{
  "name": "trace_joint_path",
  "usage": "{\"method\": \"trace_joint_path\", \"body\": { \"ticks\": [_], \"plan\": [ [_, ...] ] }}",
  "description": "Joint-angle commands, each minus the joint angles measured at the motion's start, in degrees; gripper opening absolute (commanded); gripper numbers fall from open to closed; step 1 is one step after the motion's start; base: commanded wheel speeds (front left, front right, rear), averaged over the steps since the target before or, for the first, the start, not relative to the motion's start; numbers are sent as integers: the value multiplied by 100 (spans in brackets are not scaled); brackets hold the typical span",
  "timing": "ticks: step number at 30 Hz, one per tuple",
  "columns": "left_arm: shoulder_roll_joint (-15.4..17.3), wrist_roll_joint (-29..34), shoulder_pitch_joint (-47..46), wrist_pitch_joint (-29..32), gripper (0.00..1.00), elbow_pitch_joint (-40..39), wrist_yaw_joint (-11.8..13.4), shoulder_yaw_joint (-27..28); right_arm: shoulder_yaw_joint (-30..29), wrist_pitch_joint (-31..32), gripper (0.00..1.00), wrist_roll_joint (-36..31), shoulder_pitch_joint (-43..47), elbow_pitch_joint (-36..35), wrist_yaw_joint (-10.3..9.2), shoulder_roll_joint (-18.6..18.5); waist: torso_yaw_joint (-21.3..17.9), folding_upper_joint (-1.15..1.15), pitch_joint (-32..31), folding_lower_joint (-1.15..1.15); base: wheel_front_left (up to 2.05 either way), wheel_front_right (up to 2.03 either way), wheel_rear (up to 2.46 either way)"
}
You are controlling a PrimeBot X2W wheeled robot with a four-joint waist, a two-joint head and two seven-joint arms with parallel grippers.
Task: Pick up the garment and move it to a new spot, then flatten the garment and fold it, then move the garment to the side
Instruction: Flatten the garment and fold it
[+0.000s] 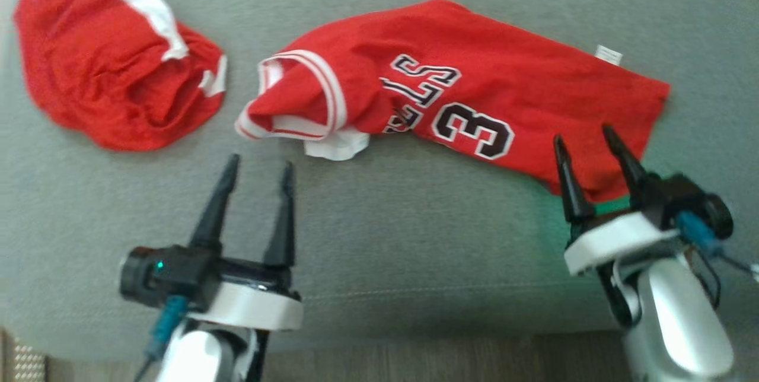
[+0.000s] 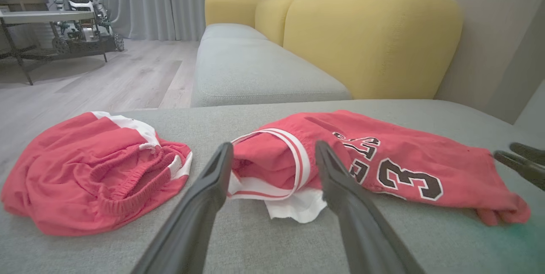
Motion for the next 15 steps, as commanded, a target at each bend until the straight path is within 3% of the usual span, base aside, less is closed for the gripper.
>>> {"method": "trace_joint_path", "body": {
  "ticks": [1,7,15],
  "plan": [
    [-54,141,-55,-68,100,-163,-54,92,35,-37,100,-135,-372,60,-1,-3,211,0,-30,0,0,0,0],
    [-252,345,-17,-68,100,-56,-224,-180,-381,-37,100,-755,-1379,1453,-1,-62,661,0,13,0,0,0,0],
    [-327,365,-92,-68,100,-13,-243,-331,-506,580,100,-1122,-2668,3162,-1,-722,1022,0,162,0,0,0,0]
  ]
}}
